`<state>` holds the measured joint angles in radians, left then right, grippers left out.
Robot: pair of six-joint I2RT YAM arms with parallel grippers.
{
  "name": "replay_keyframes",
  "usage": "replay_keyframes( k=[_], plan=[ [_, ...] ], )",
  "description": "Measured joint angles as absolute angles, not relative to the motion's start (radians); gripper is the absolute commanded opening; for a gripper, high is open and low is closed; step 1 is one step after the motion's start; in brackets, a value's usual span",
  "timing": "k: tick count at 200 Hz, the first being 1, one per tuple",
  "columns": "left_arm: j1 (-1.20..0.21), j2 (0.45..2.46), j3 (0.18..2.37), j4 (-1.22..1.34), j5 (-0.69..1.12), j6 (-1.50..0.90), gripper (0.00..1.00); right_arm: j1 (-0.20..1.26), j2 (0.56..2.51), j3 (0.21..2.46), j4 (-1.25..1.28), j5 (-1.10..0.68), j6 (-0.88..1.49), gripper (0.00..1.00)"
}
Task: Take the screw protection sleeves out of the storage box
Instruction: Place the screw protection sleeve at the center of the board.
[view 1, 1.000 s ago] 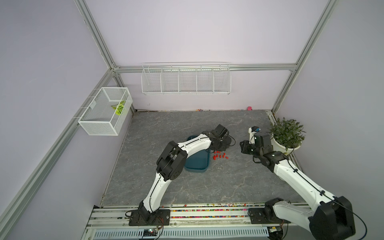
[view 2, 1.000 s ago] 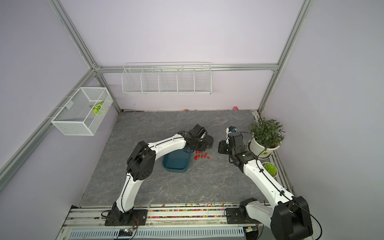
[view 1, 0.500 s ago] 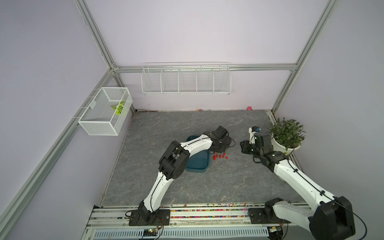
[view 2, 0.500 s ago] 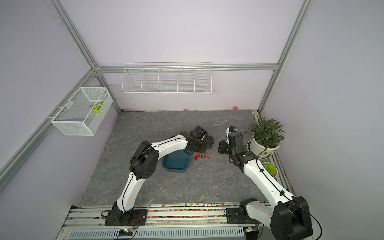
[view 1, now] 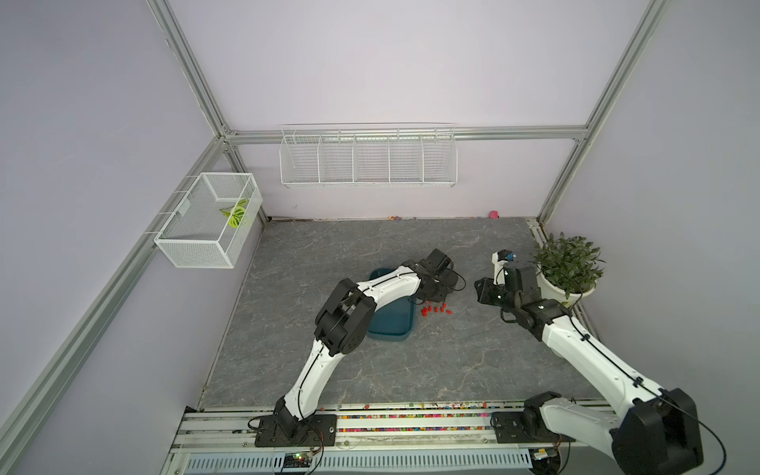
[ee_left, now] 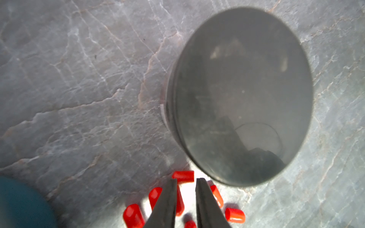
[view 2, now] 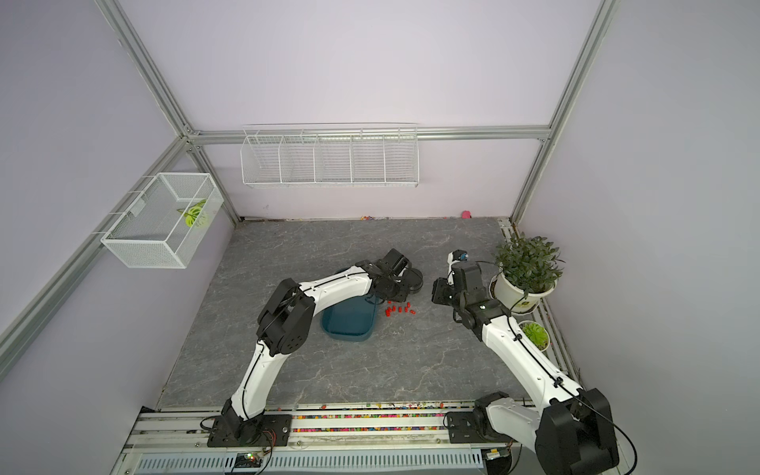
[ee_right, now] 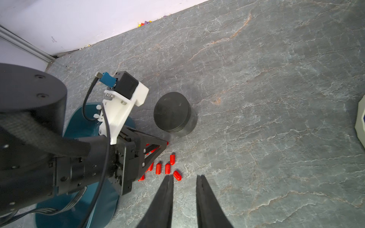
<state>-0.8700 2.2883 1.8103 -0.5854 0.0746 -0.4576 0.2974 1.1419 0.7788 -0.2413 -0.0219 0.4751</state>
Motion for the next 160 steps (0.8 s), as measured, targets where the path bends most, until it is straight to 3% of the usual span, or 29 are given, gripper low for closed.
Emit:
replay_keyframes(
  k=[38,160],
  plan=[
    [-0.87,2.28,1.792,-0.559,0.065,-0.457,0.31,0.292,1.142,0.779,-0.241,-0.024,0.476,0.25],
    [-0.87,2.032,1.581,-0.406,-0.014,-0.449,0.32,0.292,1.142,0.779,-0.234,-0.027,0.476,0.25]
  ],
)
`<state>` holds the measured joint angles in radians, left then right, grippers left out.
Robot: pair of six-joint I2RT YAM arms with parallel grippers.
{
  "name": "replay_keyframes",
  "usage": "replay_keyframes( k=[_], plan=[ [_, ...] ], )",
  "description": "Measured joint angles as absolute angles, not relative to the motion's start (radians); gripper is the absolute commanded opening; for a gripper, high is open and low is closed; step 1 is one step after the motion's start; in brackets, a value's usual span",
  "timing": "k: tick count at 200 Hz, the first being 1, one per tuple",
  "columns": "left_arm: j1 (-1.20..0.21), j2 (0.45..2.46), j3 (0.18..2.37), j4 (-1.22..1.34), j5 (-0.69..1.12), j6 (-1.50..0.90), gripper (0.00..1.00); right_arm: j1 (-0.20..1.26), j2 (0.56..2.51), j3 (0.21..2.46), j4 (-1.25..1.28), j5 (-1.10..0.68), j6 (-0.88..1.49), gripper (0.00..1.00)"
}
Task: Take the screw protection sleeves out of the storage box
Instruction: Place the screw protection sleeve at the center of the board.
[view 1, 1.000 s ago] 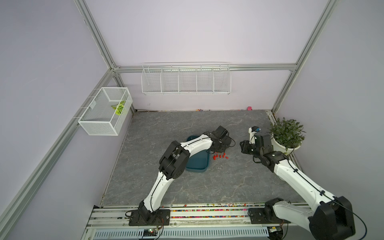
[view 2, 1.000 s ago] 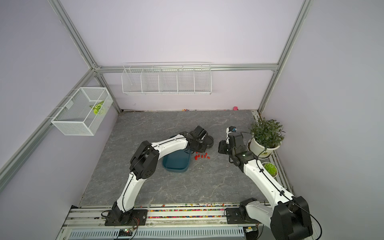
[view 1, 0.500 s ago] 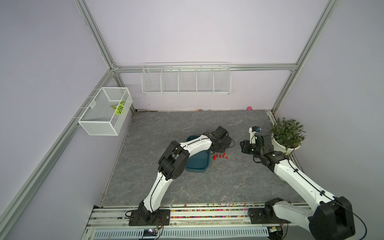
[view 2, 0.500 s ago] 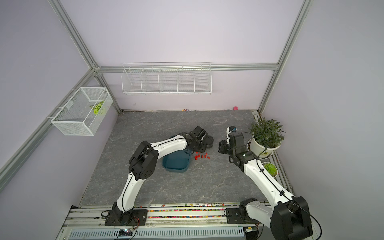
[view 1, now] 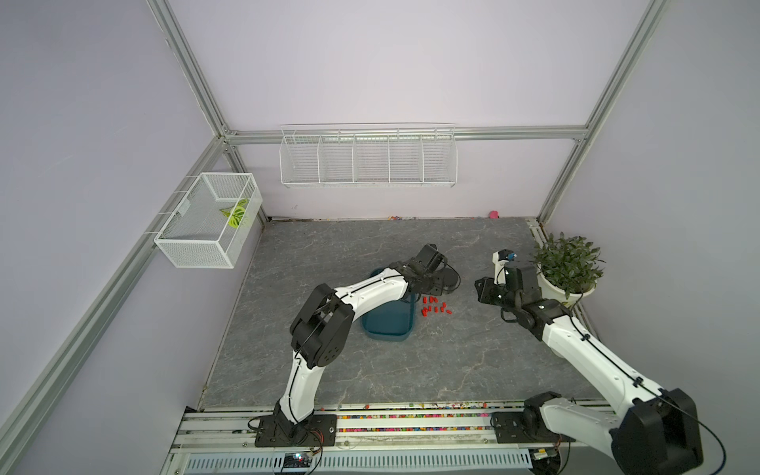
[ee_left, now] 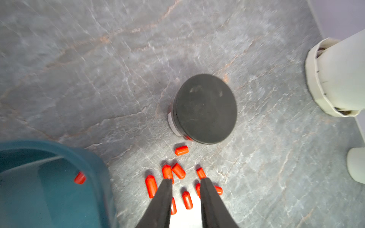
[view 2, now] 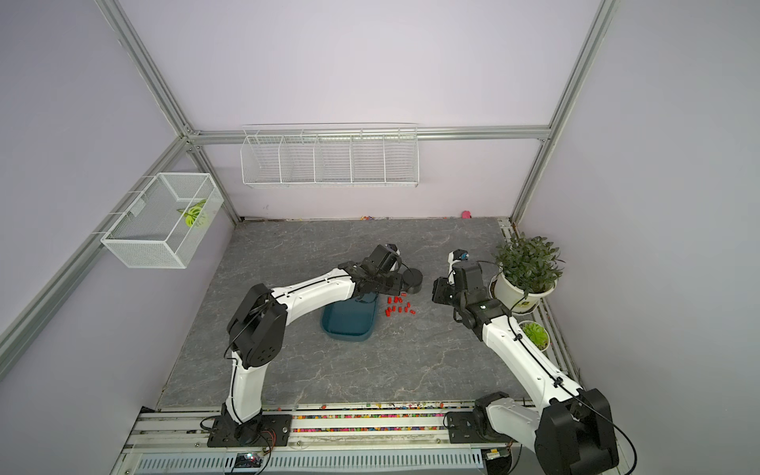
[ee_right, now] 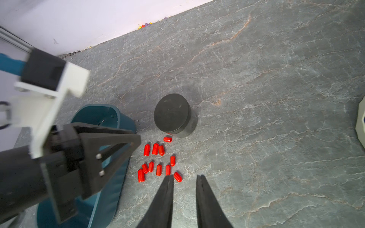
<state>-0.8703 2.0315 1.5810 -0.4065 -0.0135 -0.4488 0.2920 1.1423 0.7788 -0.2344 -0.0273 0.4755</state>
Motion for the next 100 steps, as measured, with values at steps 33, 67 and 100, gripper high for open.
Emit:
replay_keyframes(
  k=[33,67,100],
  plan=[
    [-0.871,1.967,1.541,-0.384,-0.048,-0.434,0.32,0.292,1.145,0.779,-0.234,-0.027,0.476,0.25],
    [-0.871,1.942,1.532,-0.379,-0.066,-0.431,0.31,0.292,1.146,0.779,-0.234,-0.03,0.476,0.25],
    [-0.867,1.902,1.475,-0.367,-0.075,-0.432,0.31,0.292,1.15,0.779,-0.233,-0.037,0.476,0.24]
  ],
)
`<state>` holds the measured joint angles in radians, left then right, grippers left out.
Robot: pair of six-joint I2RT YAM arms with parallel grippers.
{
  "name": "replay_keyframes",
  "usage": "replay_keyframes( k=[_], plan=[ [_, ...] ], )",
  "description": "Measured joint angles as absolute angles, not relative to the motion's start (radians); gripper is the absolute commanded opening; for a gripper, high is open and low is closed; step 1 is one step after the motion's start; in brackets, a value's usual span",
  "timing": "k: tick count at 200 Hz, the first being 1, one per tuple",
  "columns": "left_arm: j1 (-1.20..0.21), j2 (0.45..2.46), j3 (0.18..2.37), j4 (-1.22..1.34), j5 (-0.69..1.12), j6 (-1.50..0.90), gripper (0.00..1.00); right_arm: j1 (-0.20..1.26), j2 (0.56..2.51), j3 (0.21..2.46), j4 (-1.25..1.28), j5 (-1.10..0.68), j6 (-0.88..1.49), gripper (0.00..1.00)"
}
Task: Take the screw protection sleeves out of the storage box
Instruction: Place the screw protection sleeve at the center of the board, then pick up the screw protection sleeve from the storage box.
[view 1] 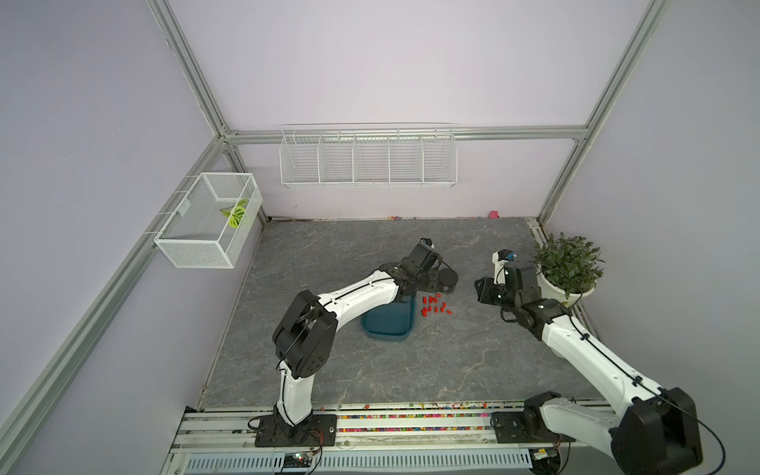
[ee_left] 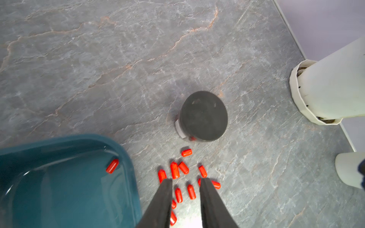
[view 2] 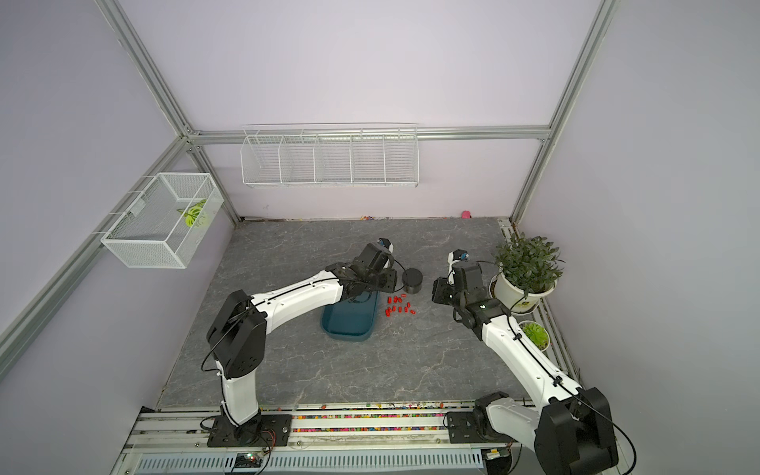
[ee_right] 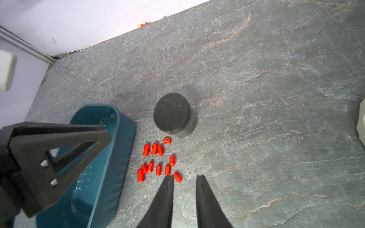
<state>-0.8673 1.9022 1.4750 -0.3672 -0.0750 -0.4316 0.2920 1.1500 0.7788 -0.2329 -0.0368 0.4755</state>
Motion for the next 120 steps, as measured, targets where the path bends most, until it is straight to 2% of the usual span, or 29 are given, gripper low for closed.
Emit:
replay_keyframes(
  k=[37,68,120],
  plan=[
    [-0.839,1.8,1.338,-0.345,-0.08,-0.435,0.31,0.292,1.198,0.78,-0.209,-0.094,0.464,0.24],
    [-0.76,1.715,1.225,-0.284,-0.046,-0.455,0.31,0.292,1.262,0.794,-0.205,-0.141,0.448,0.24],
    [-0.688,1.692,1.116,-0.197,0.013,-0.469,0.33,0.292,1.271,0.802,-0.202,-0.167,0.439,0.24]
  ],
)
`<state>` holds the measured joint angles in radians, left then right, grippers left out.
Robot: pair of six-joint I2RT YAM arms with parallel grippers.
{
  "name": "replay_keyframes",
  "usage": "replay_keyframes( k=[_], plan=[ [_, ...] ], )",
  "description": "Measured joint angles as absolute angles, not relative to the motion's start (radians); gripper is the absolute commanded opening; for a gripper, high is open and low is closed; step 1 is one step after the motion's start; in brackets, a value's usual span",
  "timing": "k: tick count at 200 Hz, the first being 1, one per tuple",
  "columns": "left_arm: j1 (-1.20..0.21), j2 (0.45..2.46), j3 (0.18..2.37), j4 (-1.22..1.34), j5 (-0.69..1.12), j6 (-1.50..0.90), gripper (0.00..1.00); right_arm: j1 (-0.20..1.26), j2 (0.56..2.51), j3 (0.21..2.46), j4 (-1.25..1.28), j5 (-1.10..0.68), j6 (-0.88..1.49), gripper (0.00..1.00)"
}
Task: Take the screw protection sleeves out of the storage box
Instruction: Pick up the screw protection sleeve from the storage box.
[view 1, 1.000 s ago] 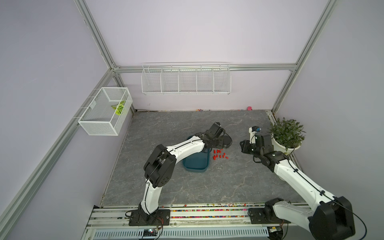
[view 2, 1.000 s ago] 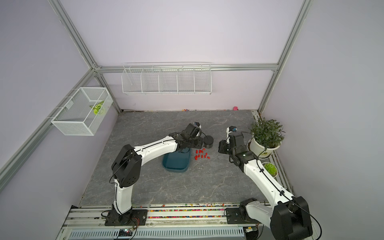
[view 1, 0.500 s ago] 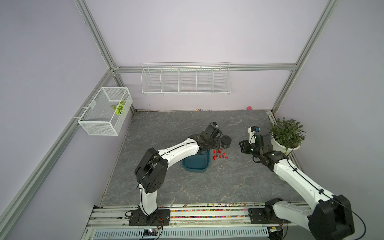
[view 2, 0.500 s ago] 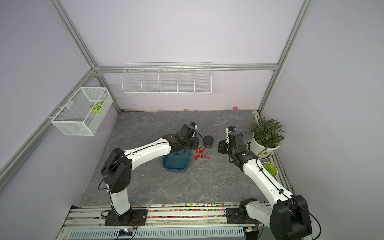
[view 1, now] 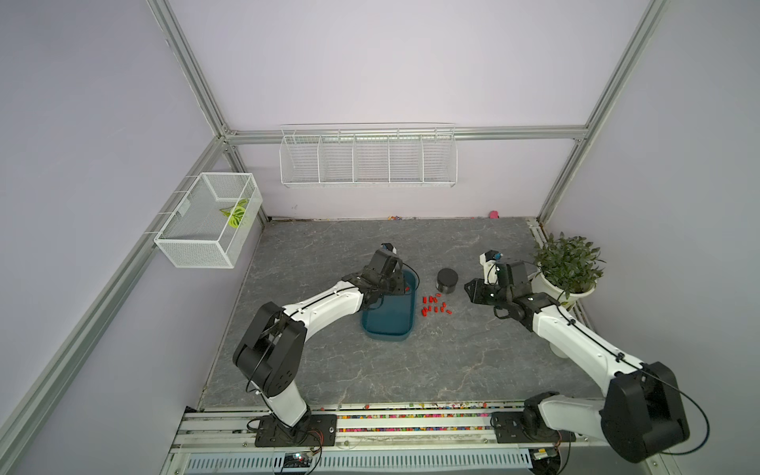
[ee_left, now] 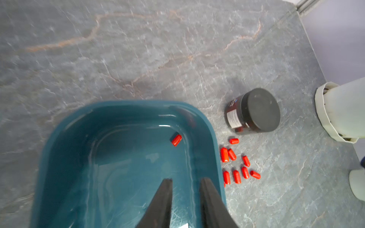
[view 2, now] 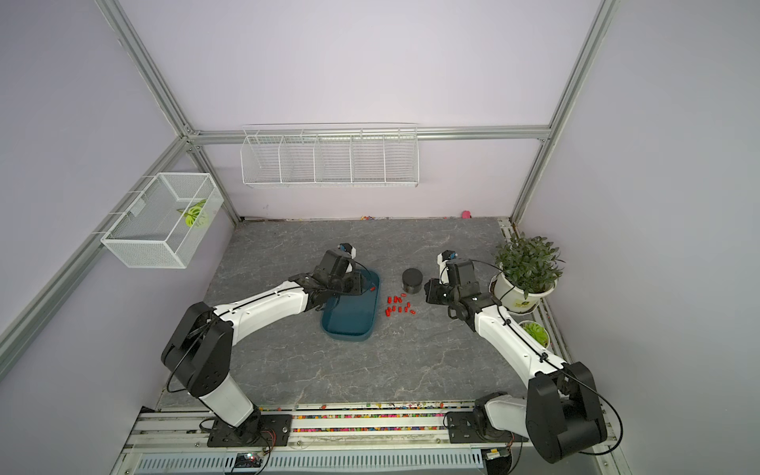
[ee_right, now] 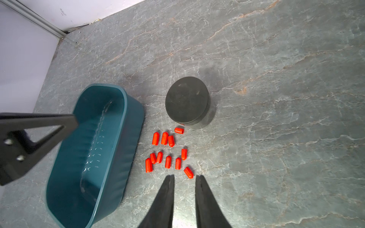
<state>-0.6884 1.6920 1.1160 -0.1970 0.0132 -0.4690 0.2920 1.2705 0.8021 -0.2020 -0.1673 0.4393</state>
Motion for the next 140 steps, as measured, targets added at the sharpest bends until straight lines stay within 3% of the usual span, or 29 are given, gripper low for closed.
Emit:
replay_keyframes(
  k=[79,140],
  plan=[
    [-0.613,1.721,1.106,-0.134,0.16,-0.487,0.48,0.3,1.303,0.825,-0.205,-0.178,0.425,0.24],
    [-0.614,1.807,1.271,-0.291,0.201,-0.421,0.49,0.321,1.328,0.848,-0.215,-0.176,0.416,0.23]
  ],
)
